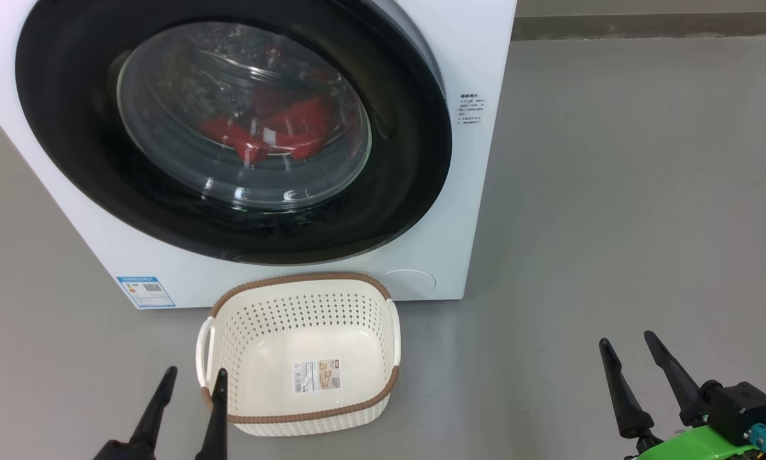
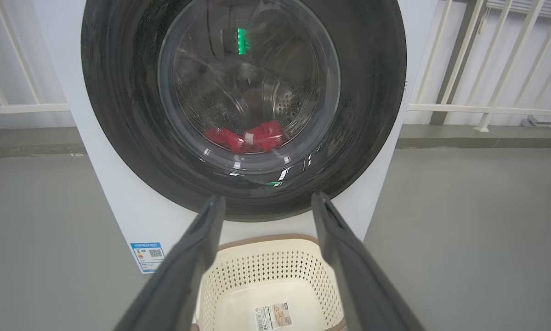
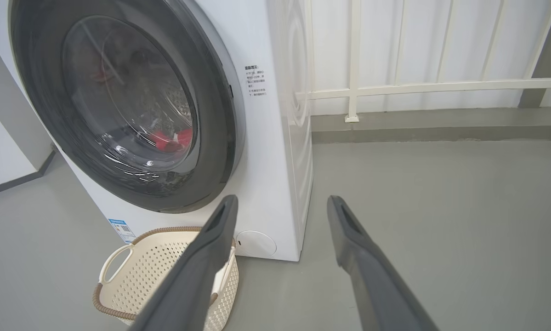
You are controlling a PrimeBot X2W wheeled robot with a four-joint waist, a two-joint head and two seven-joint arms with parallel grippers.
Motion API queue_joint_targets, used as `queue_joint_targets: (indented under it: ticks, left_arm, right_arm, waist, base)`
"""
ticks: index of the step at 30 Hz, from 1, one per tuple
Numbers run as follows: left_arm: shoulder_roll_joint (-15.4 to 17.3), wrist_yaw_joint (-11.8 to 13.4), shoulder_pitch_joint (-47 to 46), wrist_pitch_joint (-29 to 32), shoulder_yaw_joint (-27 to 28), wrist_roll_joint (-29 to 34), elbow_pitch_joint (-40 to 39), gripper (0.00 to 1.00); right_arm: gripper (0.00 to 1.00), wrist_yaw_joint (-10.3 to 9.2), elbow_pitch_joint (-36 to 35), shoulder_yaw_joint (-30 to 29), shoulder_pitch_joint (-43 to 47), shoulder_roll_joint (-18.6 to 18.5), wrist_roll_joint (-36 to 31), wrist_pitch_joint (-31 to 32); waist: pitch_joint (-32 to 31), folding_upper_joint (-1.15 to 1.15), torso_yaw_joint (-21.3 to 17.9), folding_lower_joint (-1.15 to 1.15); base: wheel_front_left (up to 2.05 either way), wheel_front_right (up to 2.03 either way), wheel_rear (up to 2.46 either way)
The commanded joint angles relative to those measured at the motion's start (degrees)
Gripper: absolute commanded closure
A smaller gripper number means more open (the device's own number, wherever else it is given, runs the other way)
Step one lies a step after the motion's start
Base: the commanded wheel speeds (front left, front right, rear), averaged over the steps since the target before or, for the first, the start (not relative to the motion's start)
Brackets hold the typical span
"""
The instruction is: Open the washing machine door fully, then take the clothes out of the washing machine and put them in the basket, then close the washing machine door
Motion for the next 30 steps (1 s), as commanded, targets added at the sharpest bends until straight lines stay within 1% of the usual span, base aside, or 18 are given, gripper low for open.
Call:
queue_joint_targets:
  ticks: [1,16,30]
  left_arm:
    - [0.89,-0.19,-1.44,-0.70,1.71,0.98,-1.17,0.00]
    - [0.76,-0.19,-1.64,-0.70,2.55,0.25,-0.18,0.00]
    - [0.64,-0.19,-1.31,-0.70,2.47,0.01,0.45,0.00]
  right_arm:
    - [0.00,-0.06,-1.76,0.78,-0.08,-0.60,-1.00,-0.69]
    - [0.00,-0.06,-2.36,-0.53,0.82,0.15,-0.92,-0.69]
    - [0.00,-0.06,-2.67,-0.37,1.16,0.30,-0.88,-0.69]
  waist:
    - [0.03,0.00,0.02,0.00]
    - [-0.21,0.00,0.20,0.00]
    - [-0.36,0.00,0.36,0.00]
  base:
    - [0.00,0.00,0.00]
    - [0.00,0.00,0.00]
    - [0.00,0.00,0.00]
